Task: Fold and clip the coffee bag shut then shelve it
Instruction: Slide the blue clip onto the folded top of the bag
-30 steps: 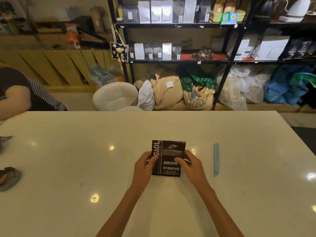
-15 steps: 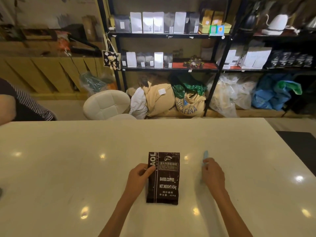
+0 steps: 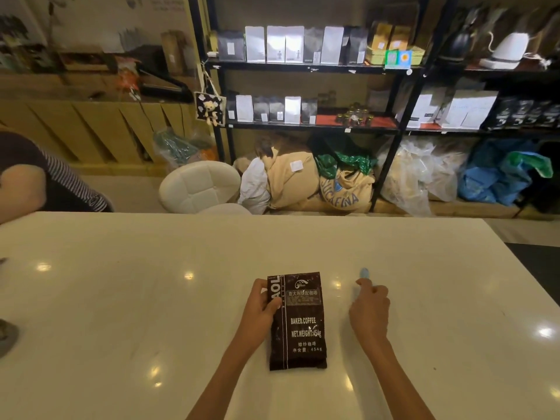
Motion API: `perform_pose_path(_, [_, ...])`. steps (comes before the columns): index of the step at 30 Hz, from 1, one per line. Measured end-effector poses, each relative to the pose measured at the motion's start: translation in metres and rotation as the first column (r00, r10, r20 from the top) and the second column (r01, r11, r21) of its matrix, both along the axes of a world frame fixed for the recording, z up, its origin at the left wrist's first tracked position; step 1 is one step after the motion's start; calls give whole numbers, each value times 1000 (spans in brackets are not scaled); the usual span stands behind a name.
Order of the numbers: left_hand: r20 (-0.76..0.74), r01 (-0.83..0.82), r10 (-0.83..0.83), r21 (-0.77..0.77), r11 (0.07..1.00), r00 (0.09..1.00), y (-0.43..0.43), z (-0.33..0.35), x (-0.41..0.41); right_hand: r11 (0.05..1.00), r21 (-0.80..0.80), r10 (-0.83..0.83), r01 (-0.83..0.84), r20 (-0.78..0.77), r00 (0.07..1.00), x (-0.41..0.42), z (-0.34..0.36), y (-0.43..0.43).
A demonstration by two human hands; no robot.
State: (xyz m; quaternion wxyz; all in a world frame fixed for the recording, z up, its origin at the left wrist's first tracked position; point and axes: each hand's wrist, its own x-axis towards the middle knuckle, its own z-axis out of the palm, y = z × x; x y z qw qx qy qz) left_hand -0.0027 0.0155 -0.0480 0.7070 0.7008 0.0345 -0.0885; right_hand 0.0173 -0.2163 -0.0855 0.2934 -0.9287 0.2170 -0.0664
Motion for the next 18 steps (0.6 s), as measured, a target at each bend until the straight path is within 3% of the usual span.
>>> perform_pose_path(4, [5,-92,92,-14,996,996,-10,-2,-1,969,246,1,-34,133,991,-12,11,-24])
perform_pose_path(6, [16,-85,85,-28,996,996,-11,-1,-1,904,426,-30,-46,171,985,-16,26,-34])
perform_pose_path(8, [82,-57,52,57,997,995,-10,1,1,843,521,19,-132,216,976,-20,48,-35])
perform_pose_path(11, [172,-23,-18,233,972,985,-11,3,4,755,559,209,-343,292,934,-33,78,-15])
perform_pose_path(14, [129,15,-45,228,974,991,-13,10,3,739,493,351,-460,301,887,-43,86,9])
perform_pose_path(18, [156,83,-118,214,973,981,-12,19,-4,756,437,410,-486,262,873,-44,81,24])
